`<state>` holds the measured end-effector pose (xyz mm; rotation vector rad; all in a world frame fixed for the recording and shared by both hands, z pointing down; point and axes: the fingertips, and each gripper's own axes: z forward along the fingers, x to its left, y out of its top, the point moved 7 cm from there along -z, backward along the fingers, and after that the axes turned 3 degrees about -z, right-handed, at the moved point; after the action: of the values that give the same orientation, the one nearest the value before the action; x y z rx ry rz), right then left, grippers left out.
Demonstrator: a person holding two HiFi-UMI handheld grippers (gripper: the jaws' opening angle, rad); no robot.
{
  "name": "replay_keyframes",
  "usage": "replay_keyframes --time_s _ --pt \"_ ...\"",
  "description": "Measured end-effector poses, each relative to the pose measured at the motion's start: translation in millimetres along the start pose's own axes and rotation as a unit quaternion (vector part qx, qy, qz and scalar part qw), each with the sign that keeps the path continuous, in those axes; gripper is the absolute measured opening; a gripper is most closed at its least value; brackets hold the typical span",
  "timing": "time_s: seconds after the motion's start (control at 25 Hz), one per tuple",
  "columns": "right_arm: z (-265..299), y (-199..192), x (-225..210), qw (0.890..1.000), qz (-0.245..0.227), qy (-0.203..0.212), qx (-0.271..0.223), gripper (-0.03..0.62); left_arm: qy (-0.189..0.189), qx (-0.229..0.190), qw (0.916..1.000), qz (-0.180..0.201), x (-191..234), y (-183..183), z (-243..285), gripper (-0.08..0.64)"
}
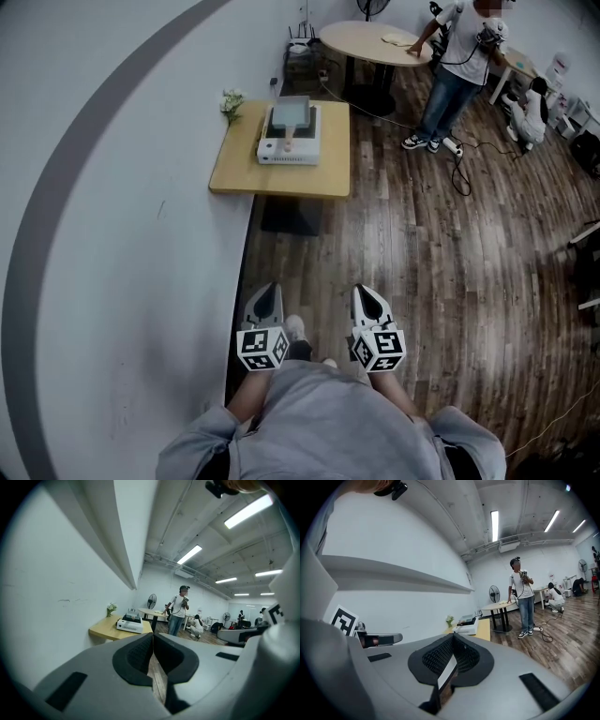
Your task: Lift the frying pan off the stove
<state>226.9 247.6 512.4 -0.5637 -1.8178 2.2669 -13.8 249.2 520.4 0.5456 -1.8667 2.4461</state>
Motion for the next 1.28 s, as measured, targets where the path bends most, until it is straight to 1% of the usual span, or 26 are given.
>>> replay_keyframes --time_s 0.24,0.52,0.96,1.12,1.28 --pt "39.6 11.1 -11.7 1.000 -0.002 -0.012 0.004 -0.002 -0.012 -0.007 0.9999 -0.008 15.6 14.7 46.7 0.003" --pt "99.0 27.8 -10.0 1.000 -0.009 -0.013 0.004 -0.002 -0.018 -0.017 0.9996 -0.014 46.5 41.6 97.3 0.003" --pt "205.2 44.3 12.2 1.000 -0.009 -0.009 -0.002 -0.002 -0.015 -0.017 0.9994 -0.028 125.8 73.5 160.7 0.003" --pt "230.9 44.6 21.2 1.000 -0.010 -0.008 0.000 -0.002 -0.015 -0.016 0.9994 -0.027 149.6 79.1 175.7 0.003" --pt "251.3 43.3 17.6 1.000 -0.012 -0.009 0.006 -0.002 -0.011 -0.019 0.9991 -0.038 161.9 83.9 189.9 0.003"
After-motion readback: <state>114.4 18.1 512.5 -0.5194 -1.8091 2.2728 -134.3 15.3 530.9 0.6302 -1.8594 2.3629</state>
